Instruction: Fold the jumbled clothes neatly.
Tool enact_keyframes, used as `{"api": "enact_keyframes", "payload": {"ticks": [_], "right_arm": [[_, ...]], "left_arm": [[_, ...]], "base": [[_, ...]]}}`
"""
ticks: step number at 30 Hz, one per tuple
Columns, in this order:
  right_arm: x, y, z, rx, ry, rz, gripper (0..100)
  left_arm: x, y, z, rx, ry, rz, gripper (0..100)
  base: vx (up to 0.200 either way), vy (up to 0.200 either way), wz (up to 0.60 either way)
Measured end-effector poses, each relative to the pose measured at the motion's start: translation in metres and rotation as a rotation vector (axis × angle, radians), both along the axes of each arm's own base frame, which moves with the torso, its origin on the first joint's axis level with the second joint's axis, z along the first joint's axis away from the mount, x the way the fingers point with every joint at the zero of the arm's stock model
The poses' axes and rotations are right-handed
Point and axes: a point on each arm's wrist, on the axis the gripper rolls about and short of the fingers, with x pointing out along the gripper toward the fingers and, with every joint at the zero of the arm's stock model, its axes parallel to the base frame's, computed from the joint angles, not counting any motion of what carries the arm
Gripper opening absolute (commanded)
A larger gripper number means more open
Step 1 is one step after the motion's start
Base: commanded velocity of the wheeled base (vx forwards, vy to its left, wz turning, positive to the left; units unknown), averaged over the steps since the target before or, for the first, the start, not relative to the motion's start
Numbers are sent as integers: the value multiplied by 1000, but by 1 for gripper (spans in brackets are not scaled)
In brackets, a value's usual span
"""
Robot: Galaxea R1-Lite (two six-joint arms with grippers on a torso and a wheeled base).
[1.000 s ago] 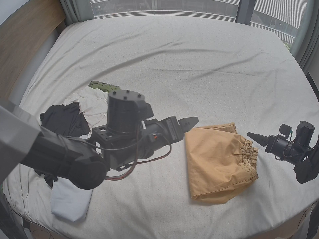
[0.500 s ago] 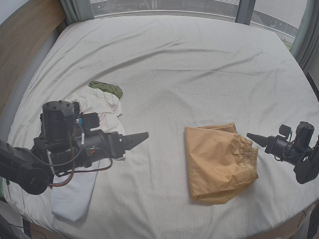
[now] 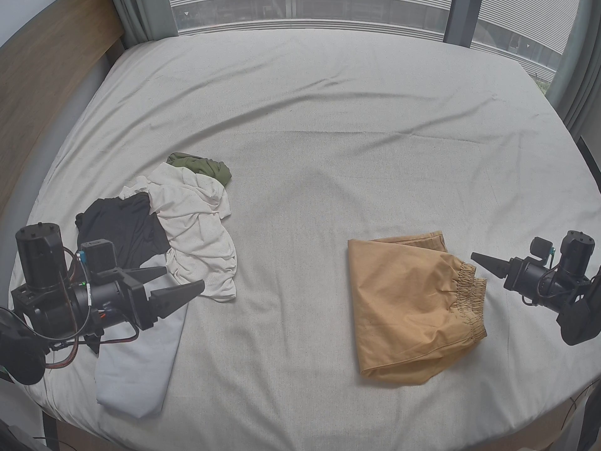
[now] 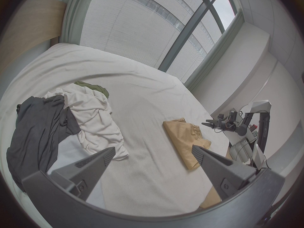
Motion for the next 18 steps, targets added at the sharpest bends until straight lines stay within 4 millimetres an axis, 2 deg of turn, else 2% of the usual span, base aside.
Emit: {"api": "enact_keyframes", "payload": {"ticks": [9, 18], "right_arm": [[-13, -10, -23, -101, 162, 10, 100], [-23, -12, -35, -117, 265, 24, 100]], "left_arm": [[3, 4, -16, 29, -38, 10, 100], [1, 10, -30, 36, -16, 30, 100]], "base": [[0, 0, 0], [0, 0, 0]]}}
